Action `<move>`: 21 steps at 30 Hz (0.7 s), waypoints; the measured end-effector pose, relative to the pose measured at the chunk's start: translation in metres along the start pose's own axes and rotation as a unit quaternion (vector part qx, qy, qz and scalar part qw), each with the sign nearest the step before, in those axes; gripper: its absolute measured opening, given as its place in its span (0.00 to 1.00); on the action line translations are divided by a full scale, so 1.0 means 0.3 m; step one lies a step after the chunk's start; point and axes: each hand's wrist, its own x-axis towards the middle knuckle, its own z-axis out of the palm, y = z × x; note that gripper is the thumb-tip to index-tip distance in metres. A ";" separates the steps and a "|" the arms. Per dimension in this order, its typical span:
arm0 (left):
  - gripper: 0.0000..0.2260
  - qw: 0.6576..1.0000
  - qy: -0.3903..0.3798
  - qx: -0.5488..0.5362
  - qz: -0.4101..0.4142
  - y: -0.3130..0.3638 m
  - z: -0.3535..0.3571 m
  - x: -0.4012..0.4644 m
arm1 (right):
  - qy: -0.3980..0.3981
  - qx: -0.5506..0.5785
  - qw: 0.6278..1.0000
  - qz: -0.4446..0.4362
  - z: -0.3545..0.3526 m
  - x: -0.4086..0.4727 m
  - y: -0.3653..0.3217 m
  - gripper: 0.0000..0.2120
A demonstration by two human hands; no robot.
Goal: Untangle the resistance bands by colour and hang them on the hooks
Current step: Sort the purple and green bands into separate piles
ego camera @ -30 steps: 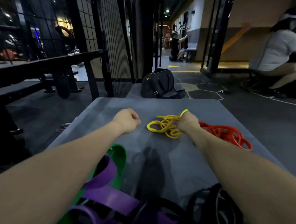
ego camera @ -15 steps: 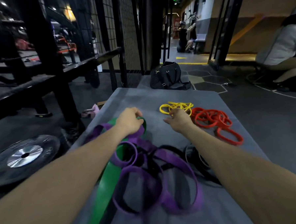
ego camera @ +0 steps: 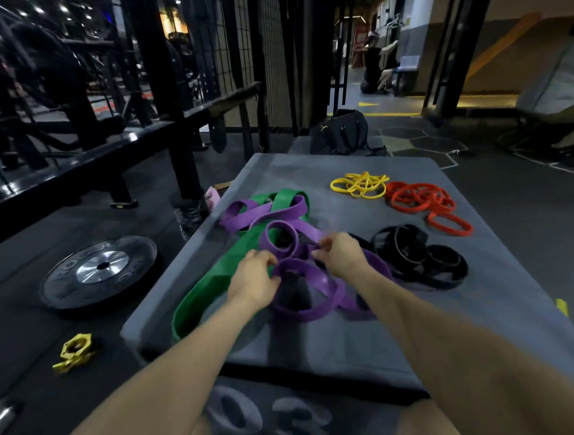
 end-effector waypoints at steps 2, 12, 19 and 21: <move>0.13 1.000 0.020 0.004 0.023 -0.002 0.020 -0.006 | 0.014 -0.015 1.000 -0.001 0.016 -0.003 0.020 0.10; 0.16 0.998 0.015 -0.010 0.060 0.100 0.146 0.140 | 0.084 -0.153 0.985 0.010 -0.045 0.129 0.183 0.17; 0.20 0.992 -0.047 0.088 0.074 0.114 0.228 0.181 | -0.025 -0.250 0.968 0.006 -0.043 0.212 0.240 0.22; 0.19 0.988 -0.055 0.124 0.071 0.124 0.229 0.183 | -0.028 -0.273 0.962 0.010 -0.042 0.219 0.250 0.22</move>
